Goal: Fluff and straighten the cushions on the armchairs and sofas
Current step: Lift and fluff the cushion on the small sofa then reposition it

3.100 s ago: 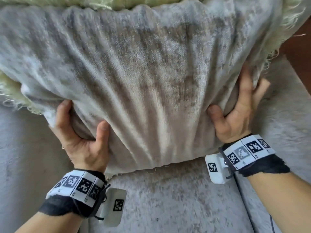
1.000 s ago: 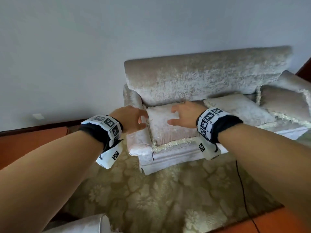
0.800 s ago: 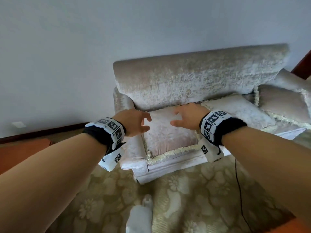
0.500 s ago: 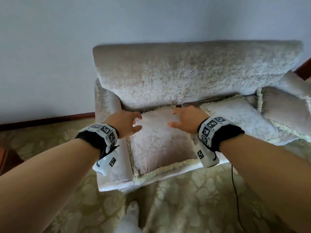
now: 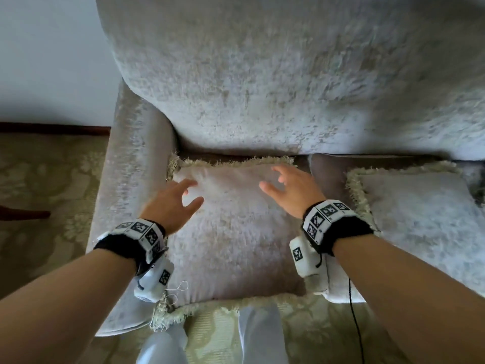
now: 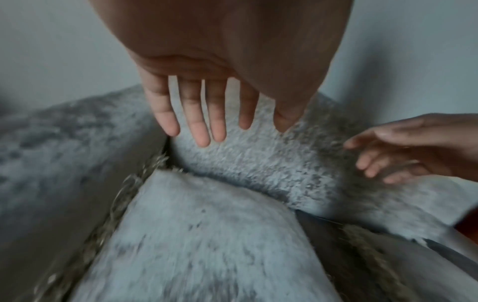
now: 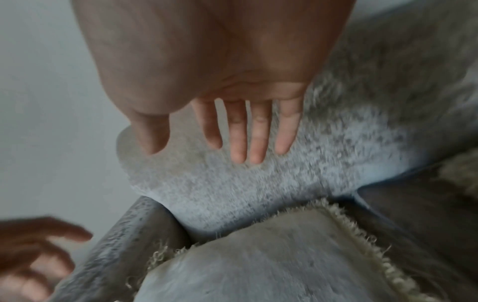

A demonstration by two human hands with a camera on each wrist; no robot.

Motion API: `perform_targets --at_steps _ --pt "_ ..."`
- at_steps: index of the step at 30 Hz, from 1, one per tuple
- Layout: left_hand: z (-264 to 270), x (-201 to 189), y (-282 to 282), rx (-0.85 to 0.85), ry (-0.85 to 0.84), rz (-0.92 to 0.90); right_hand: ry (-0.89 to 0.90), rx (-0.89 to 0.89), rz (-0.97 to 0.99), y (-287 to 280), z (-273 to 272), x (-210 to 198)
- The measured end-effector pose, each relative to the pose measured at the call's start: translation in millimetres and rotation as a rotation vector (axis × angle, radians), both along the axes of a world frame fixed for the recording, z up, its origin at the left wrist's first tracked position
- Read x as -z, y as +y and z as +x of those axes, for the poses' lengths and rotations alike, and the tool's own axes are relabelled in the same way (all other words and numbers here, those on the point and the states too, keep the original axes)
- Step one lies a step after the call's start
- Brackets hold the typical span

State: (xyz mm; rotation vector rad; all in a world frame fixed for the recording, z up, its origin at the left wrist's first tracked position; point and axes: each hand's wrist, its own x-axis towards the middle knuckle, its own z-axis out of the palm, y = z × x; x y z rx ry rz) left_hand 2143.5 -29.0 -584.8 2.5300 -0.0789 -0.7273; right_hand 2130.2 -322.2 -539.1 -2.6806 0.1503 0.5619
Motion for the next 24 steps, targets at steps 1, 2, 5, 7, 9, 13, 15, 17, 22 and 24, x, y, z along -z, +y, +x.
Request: perform_targets --at_steps 1,2,5,7,9,13,15,17,22,24 --pt "-0.3 20.8 -2.3 -0.076 0.011 -0.021 -0.015 0.025 0.033 -9.4 7.6 19.3" --pt "-1.8 41.7 -3.4 -0.140 0.023 -0.025 -0.021 0.058 0.062 -17.8 12.1 39.7" --pt "-6.7 102.3 -9.8 -0.254 0.072 0.029 0.012 0.209 0.129 -40.2 12.4 104.3" --pt "-6.5 133.9 -15.3 -0.338 0.070 0.059 0.074 0.308 0.145 -53.6 6.5 147.6" --pt "-5.3 156.8 -18.2 -0.430 0.027 0.091 0.117 0.364 0.111 -64.7 -0.6 183.3" --pt "-1.4 173.0 -17.5 -0.511 0.062 0.039 0.151 0.403 0.089 -66.4 -7.2 219.6" --pt "1.3 175.8 -14.3 -0.544 0.092 -0.008 0.165 0.442 0.180 -59.8 -6.6 227.5" --pt "6.0 175.9 -11.5 -0.571 0.133 -0.038 0.155 0.472 0.235 -56.0 -7.4 235.8" --pt "12.6 178.4 -12.1 -0.533 0.224 -0.131 0.158 0.504 0.267 -59.0 -9.5 251.2" --pt "13.5 183.9 -10.4 -0.504 0.233 -0.151 0.158 0.508 0.297 -58.3 -10.4 258.3"
